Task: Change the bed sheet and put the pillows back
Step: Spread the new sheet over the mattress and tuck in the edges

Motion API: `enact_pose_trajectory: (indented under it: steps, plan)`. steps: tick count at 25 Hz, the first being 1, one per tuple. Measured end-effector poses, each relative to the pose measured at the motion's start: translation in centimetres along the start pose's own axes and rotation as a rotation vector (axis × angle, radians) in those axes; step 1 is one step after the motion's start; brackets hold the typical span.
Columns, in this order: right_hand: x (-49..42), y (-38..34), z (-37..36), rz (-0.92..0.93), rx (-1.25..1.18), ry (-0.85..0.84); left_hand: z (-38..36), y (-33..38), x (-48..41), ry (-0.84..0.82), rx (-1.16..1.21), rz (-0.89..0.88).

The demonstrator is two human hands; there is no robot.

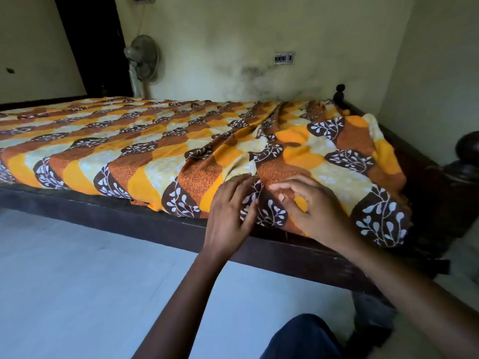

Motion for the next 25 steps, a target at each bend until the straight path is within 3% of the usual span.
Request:
enact_pose_trajectory:
  steps: [3, 6, 15, 18, 25]
  plan:
    - [-1.5, 3.8, 2.2, 0.111, 0.654, 0.031, -3.5, 1.6, -3.6, -0.079, -0.150, -0.117]
    - [-0.8, 7.6, 2.2, 0.183, 0.922, -0.001, -7.7, 2.4, -4.4, -0.169, -0.230, -0.146]
    - [0.0, 8.5, 2.0, 0.367, 0.825, 0.262, -9.7, 2.4, -2.9, -0.011, -0.346, -0.092]
    - [0.1, 8.6, 1.7, 0.419, 0.808, 0.281, -9.8, 2.5, -2.8, 0.020, -0.368, -0.111]
    - [0.0, 9.0, 1.9, 0.273, 0.611, 0.054, -10.6, 2.9, -2.2, -0.129, -0.359, -0.032]
Point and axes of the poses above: each hand's wrist, its own x-axis away from the middle knuckle, its own z-axis out of the back of the hand, y = z × x, the point moved 9 cm from there along -x, towards the middle knuckle, and after that the axes turned 12 degrees about -z, right-handed, at the moved point
